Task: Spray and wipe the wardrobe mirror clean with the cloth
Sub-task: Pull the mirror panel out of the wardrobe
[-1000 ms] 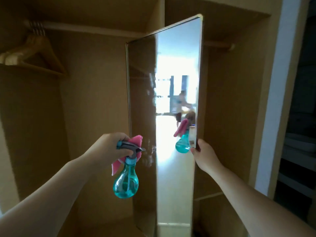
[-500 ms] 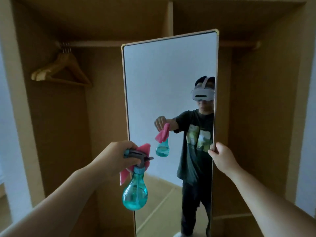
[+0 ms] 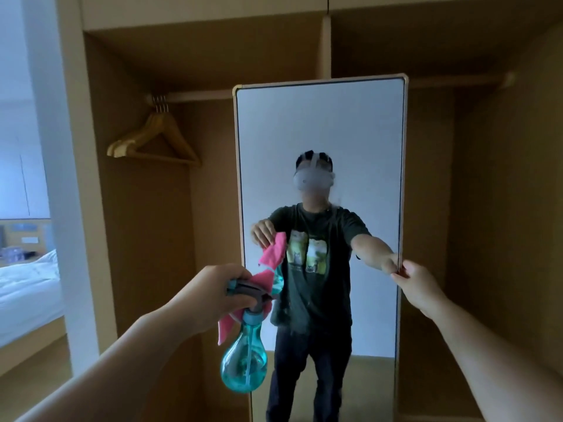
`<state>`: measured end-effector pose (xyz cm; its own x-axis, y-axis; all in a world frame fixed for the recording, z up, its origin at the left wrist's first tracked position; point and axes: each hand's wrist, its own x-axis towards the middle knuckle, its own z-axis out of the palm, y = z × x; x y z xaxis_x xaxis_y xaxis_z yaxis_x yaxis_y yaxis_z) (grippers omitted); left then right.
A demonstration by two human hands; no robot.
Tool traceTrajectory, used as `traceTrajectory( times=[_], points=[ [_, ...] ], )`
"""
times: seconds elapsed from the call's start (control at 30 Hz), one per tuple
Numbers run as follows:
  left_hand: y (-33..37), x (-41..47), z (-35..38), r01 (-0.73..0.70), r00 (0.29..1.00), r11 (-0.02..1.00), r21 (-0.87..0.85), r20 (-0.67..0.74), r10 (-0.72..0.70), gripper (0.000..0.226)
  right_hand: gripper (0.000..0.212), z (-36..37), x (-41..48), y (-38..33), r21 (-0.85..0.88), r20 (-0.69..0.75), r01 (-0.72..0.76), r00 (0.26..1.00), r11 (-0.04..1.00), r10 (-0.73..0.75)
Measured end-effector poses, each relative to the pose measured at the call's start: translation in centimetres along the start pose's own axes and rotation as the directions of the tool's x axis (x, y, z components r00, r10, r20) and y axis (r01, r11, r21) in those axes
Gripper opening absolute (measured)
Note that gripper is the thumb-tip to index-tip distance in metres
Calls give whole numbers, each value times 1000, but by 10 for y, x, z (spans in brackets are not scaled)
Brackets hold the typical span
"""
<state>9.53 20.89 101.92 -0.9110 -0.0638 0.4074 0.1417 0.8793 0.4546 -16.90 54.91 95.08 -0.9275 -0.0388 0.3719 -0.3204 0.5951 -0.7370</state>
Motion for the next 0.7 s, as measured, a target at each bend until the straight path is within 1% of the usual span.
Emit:
traceTrajectory(
  times=[0.1,0.2,0.23,0.3,0.33,0.37,0.4,0.43,0.5,0.53,0.6,0.7],
  points=[
    [6,1,2,-26,1000,999,19,1,26,16,43,1,5,6,-16,11,-3,1000,1000,3],
    [10,3,2,-36,999,999,28,-7,37,16,39,-1,0,-5,-66,-26,-5,1000,998,3],
    [10,4,2,-38,999,999,21,-11,39,16,36,-3,-4,-10,-84,-74,5,997,996,-11],
    [10,5,3,-47,999,999,5,-15,47,17,36,-6,-19,-25,-79,-218,40,974,996,-56],
    [11,5,3,-52,998,999,-4,-19,52,18,35,-7,-30,-34,-65,-268,95,957,993,-109],
    [12,7,4,-59,998,998,-12,-24,59,19,30,-7,-43,-44,-44,-271,177,945,983,-182],
    [13,8,4,-65,998,998,-18,-28,65,20,23,-5,-59,-55,-7,-216,263,942,965,-258],
    [14,10,5,-70,997,997,-24,-29,70,20,18,-2,-75,-68,50,-117,334,938,941,-327],
    [21,13,6,-85,996,996,-32,-28,84,20,14,8,-110,-95,208,110,397,899,894,-425],
    [24,15,6,-98,995,995,-33,-30,97,20,16,13,-125,-108,289,193,396,867,872,-458],
    [31,17,6,-122,992,992,-39,-41,121,22,23,24,-146,-131,419,294,357,817,835,-497],
    [37,20,5,-142,989,987,-70,-61,138,20,37,33,-156,-155,603,353,224,786,766,-508]
  ],
)
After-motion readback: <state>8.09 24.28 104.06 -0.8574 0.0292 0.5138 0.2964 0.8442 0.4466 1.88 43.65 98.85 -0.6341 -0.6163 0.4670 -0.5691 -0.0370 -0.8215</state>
